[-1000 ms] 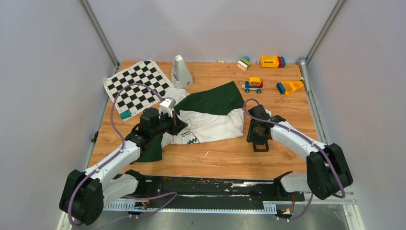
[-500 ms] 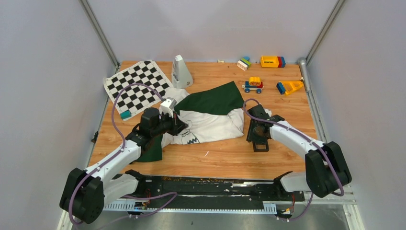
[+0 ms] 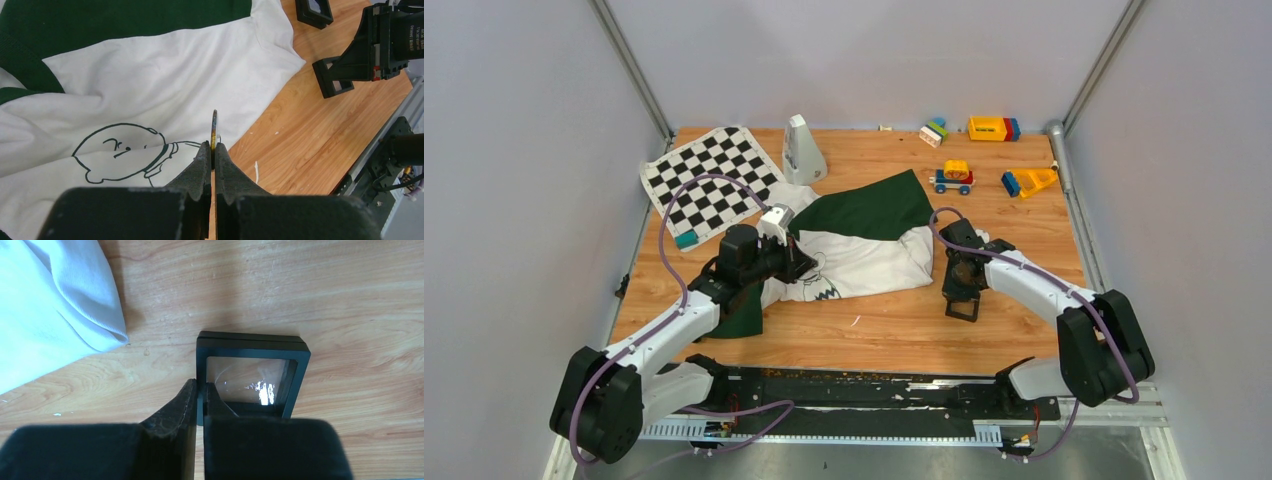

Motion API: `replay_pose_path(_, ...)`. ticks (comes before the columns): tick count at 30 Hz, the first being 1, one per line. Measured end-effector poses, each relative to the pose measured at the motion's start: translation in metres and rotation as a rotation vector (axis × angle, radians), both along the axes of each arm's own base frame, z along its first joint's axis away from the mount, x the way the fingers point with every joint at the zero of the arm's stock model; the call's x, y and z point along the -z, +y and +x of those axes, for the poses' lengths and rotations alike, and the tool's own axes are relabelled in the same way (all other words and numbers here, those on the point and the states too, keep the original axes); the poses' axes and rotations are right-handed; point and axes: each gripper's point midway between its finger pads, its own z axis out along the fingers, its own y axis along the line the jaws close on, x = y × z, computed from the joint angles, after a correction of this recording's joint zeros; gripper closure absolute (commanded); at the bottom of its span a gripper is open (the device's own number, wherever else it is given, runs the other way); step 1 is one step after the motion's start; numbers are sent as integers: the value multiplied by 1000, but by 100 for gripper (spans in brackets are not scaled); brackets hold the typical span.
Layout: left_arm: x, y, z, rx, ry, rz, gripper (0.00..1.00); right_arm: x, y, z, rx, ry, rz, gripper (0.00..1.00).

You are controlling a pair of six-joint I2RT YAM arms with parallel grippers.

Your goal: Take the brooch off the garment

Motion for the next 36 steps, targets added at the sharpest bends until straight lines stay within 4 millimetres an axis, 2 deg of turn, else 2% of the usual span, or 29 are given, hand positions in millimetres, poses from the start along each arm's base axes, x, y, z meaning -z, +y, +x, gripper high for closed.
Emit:
replay_pose_path(8, 1, -1, 0, 4, 4, 0, 100, -4, 7, -2, -14, 1, 42, 100)
replay_pose_path(12, 1, -3, -2, 23, 8, -8, 100, -22, 24, -4, -50, -35, 148, 100)
replay_pose_path(16, -3, -12, -6, 62, -7, -24, 100, -50, 51, -6, -124, -88, 315, 100)
replay_pose_path(19, -8, -24, -14, 119, -32, -35, 100, -76, 75, -7, -200, -142, 467, 100)
replay_pose_path(23, -21, -48, -32, 246, -75, -85, 100, -92, 99, -10, -286, -153, 596, 100)
replay_pose_path(29, -33, -74, -46, 388, -91, -186, 100, -97, 119, -16, -375, -172, 703, 100)
replay_pose_path(36, -26, -96, -55, 467, -6, -276, 100, -96, 137, -16, -439, -195, 725, 100)
